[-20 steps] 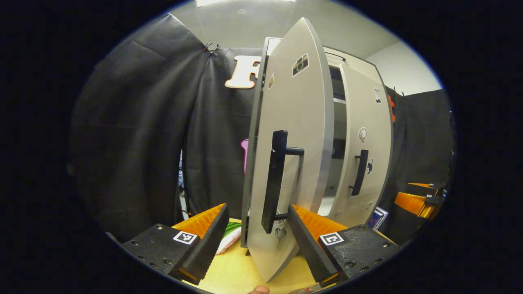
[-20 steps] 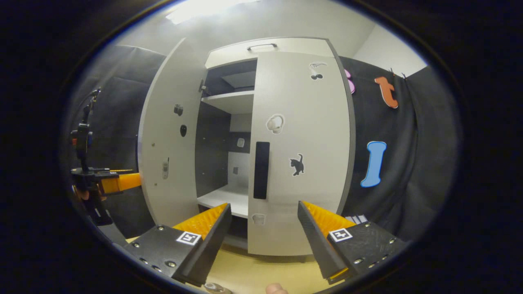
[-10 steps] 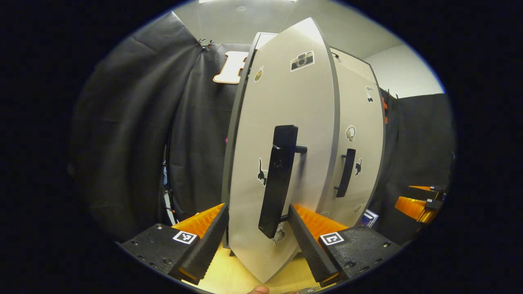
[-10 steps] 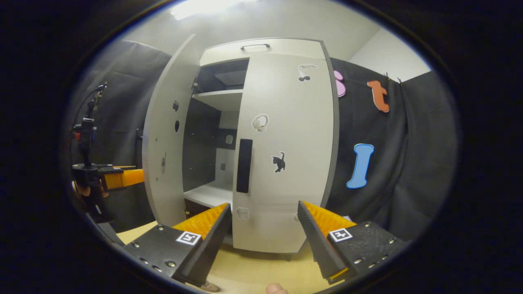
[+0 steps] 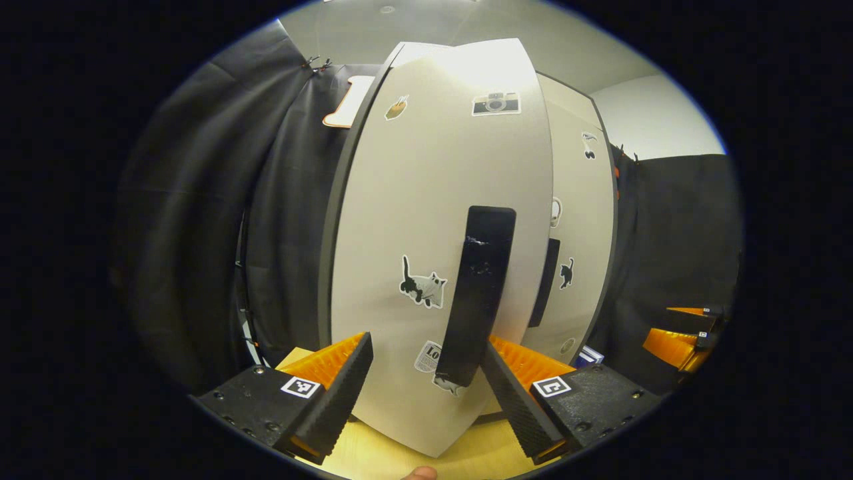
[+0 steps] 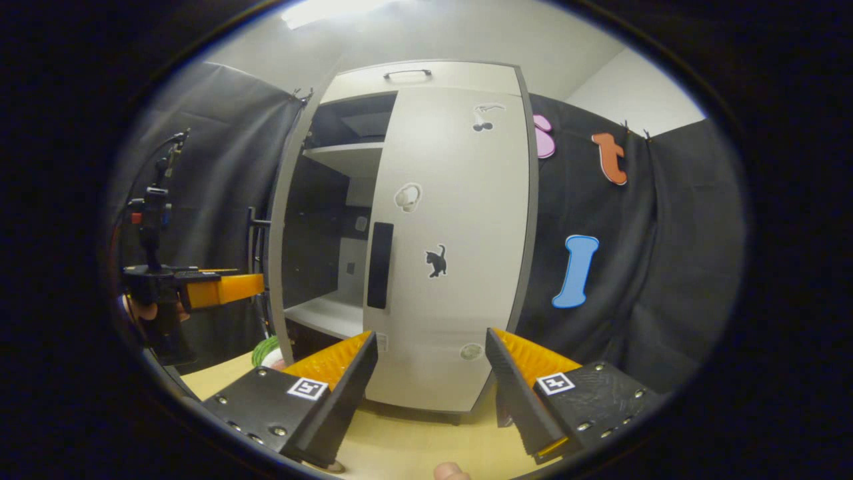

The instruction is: Grasp the bottle in the cabinet with the left hand and place it on the coaster, then close the right door with the right hand and the left door with the left hand.

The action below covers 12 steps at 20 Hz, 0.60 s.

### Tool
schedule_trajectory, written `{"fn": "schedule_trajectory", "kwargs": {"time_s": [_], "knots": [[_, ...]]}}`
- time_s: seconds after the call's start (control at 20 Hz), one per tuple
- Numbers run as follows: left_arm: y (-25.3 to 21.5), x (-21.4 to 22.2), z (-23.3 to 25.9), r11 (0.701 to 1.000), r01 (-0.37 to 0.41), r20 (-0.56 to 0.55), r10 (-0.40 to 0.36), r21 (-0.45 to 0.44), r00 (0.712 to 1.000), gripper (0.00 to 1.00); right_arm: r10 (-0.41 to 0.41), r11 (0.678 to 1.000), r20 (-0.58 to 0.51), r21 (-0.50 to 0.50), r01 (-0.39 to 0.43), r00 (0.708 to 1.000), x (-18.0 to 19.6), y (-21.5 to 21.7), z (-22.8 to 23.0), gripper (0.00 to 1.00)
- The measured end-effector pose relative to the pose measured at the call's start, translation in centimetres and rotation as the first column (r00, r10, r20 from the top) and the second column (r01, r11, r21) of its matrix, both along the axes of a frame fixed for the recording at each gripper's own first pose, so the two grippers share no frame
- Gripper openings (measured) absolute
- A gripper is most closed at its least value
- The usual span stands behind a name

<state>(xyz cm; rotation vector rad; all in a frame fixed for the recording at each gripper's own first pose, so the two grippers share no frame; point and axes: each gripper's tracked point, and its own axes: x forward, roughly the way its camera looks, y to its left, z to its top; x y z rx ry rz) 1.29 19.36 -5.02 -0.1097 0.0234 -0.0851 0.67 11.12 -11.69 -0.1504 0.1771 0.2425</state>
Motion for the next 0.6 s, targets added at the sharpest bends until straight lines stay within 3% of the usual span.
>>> {"fn": "schedule_trajectory", "kwargs": {"time_s": [0.6], "knots": [[-3.0,-0.6,0.4,0.999,0.042,-0.02,-0.042,0.034,0.999,0.95,-0.033,0.999,-0.006,0.011,0.033,0.999,0.6,-3.6,0.0,0.98]]}}
